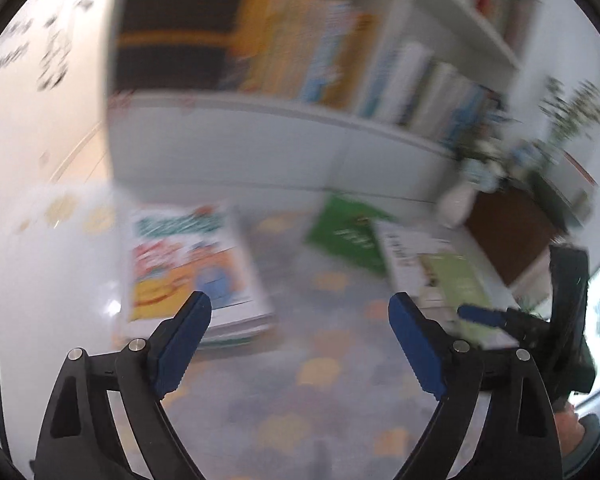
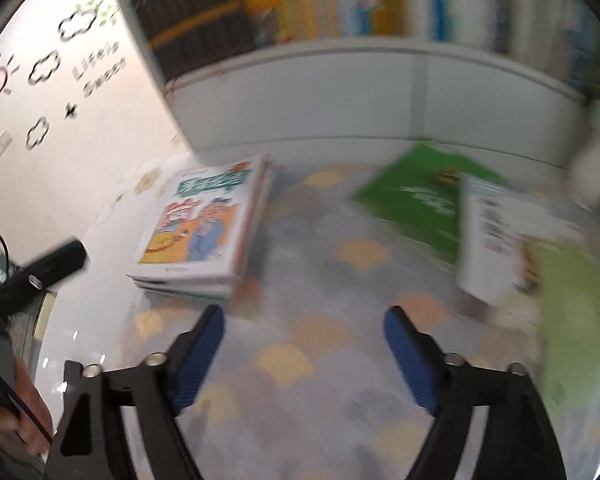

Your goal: Organize books

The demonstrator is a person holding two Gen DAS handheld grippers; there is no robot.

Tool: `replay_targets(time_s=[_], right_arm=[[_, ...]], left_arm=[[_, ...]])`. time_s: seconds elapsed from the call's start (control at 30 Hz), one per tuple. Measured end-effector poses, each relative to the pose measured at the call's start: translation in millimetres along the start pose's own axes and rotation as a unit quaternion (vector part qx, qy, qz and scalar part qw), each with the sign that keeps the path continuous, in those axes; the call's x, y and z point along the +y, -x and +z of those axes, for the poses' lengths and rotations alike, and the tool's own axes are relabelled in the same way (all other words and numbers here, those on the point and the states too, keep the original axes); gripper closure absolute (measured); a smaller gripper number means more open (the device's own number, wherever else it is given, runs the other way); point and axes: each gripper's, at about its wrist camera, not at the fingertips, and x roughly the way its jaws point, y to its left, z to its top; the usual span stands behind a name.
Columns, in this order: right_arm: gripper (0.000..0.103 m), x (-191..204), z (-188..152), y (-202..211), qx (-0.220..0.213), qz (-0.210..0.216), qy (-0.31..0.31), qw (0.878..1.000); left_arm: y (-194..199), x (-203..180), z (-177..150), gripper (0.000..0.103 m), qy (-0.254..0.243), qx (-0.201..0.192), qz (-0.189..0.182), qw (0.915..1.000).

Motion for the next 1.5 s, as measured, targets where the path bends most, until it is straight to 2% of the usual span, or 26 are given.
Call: replay_targets(time_s=[0.1, 0.2, 0.4, 0.57, 0.67, 0.7, 0.77, 0.8, 0.83, 1.03, 1.13, 1.27, 1.33, 1.4, 1.5], right_arm=[[0.013, -38.4, -28.3, 35.5, -0.012, -0.022, -0.027, 0.999], [0.013, -81.1, -54.8, 57.0, -0.002, -0.042, -0.058, 0.997], [0.013, -196.0, -96.0, 91.7, 0.004, -0.061, -0.154, 0.986], [0.013, -281.8, -100.9, 116.5, -0.014, -0.063, -0.198, 0.978], [0.013, -329.4, -92.2, 118.1, -0.023, -0.046, -0.214, 0.976], [0.015, -343.4, -88.6, 115.4, -0.024, -0.039, -0.215, 0.975], [0.029, -364.4, -79.4, 102.1, -0.017, -0.032, -0.215, 0.976], [0.042, -377.4, -73.9, 90.0, -0.007, -0.021, -0.212, 0.977], [0.046, -385.8, -71.6, 81.4, 0.002, -0.013, -0.213, 0.977], [0.047, -424.8, -59.2, 32.2, 0.039, 0.017, -0.229, 0.972], [0.047, -432.2, -54.6, 13.5, 0.052, 0.032, -0.231, 0.971], [0.046, -426.6, -50.3, -6.1, 0.064, 0.039, -0.211, 0.975], [0.045, -421.3, -48.7, -6.6, 0.062, 0.048, -0.2, 0.977], [0.044, -418.4, -52.2, -7.3, 0.075, 0.069, -0.205, 0.974], [0.044, -409.6, -62.2, -1.5, 0.082, 0.068, -0.194, 0.975]], left_arm=[[-9.9, -54.1, -1.2, 0.013, -0.033, 0.016, -0.024, 0.999], [-29.3, -107.5, -6.2, 0.013, -0.066, 0.042, -0.04, 0.9961], [-83.1, -192.4, -28.7, 0.013, -0.07, 0.093, -0.074, 0.9905], [-139.6, -250.0, -49.2, 0.014, -0.079, 0.133, -0.078, 0.9849], [-170.8, -274.7, -61.8, 0.014, -0.075, 0.155, -0.074, 0.9822], [-184.5, -280.7, -66.5, 0.014, -0.071, 0.166, -0.07, 0.9811], [-201.7, -284.9, -72.2, 0.016, -0.065, 0.178, -0.064, 0.9799], [-213.9, -286.7, -76.2, 0.017, -0.06, 0.187, -0.063, 0.9786], [-223.3, -287.5, -78.8, 0.018, -0.055, 0.192, -0.061, 0.9778], [-254.3, -281.6, -88.6, 0.019, -0.01, 0.204, -0.045, 0.978], [-265.6, -277.3, -92.7, 0.019, 0.006, 0.208, -0.032, 0.9775], [-271.5, -275.6, -96.4, 0.019, 0.024, 0.209, -0.031, 0.9771], [-268.5, -279.1, -98.2, 0.015, 0.03, 0.214, -0.068, 0.974], [-264.0, -284.2, -101.8, 0.016, 0.018, 0.221, -0.046, 0.974], [-248.0, -283.4, -115.6, 0.016, 0.018, 0.235, -0.065, 0.9696]])
